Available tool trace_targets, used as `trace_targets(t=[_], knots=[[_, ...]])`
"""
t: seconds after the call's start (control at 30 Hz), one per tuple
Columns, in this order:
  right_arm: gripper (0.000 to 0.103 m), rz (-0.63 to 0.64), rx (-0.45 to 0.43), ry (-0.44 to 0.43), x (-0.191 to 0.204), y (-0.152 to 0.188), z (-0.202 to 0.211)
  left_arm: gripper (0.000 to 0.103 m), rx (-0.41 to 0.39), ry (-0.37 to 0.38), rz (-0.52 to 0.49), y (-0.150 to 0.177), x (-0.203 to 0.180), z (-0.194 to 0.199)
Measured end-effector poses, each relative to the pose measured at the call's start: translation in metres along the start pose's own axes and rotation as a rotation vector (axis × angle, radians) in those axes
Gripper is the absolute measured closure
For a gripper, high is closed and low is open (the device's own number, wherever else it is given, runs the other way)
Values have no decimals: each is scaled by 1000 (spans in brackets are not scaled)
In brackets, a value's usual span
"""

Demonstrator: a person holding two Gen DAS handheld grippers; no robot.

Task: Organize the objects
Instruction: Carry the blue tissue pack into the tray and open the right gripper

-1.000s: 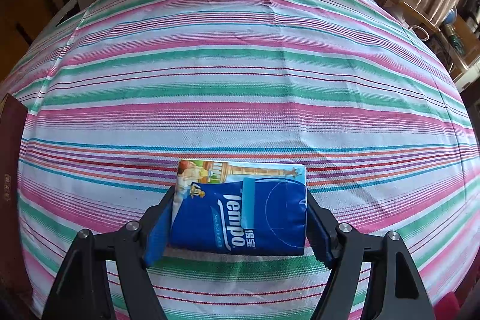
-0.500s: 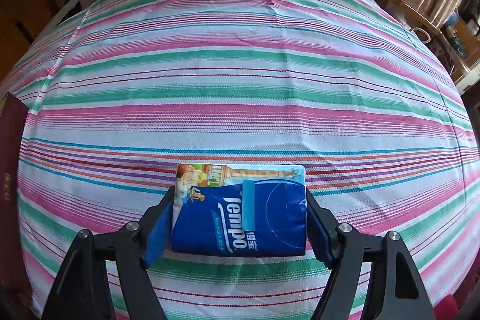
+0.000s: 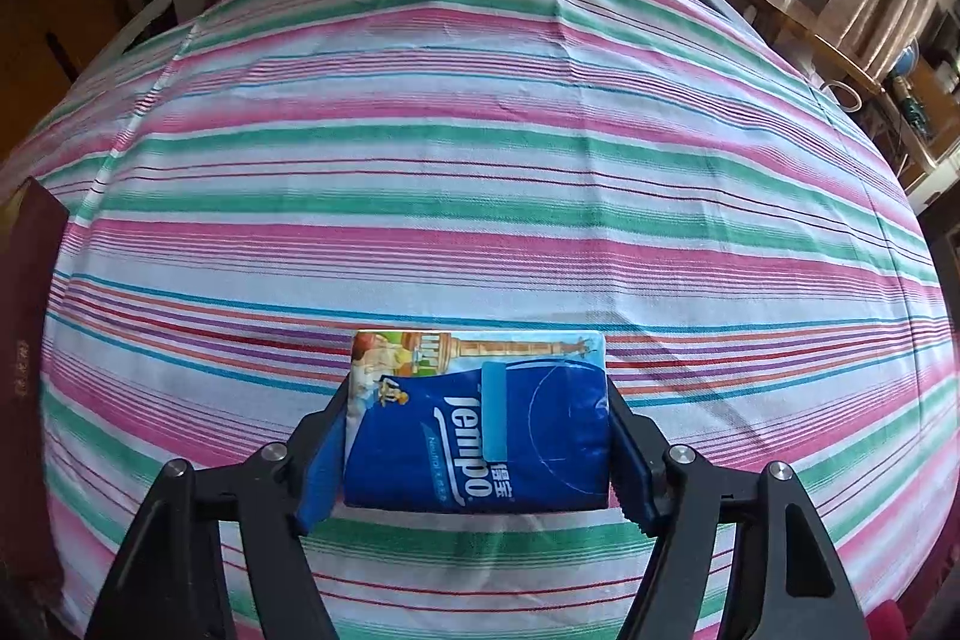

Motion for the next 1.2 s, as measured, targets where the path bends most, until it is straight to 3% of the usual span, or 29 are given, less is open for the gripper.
trace_targets(t=[0.13, 0.33, 0.47, 0.6, 0.73, 0.9, 1.0, 1.2], knots=[[30, 80, -76, -63, 48, -8, 38, 49, -9, 3, 27, 2, 13, 2], [30, 320, -192, -239, 196, -9, 117, 49, -33, 34, 25, 2, 11, 5], [30, 442, -178, -326, 291, 0, 130, 49, -39, 43, 27, 5, 13, 8], [30, 516, -121, -339, 355, 6, 111, 49, -33, 50, 51, 8, 21, 9], [30, 537, -24, -306, 381, 9, 74, 49, -29, 54, 76, 10, 29, 7], [30, 502, 55, -294, 388, 11, 47, 49, -17, 58, 85, 12, 32, 3], [28, 497, 73, -260, 388, 13, 38, 49, -14, 55, 85, 13, 32, 2], [21, 456, 66, -299, 379, 11, 40, 49, -17, 29, 65, 14, 31, 0]])
Point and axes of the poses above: each gripper's, at about its wrist camera, not at the fingertips, and z roughly against the way its jaws point, x to its left, y to its underside, the point moved 8 cm from there along -z, roughly the way its jaws point, and after that the axes turned 1 degree about x, right-handed, at the moved point
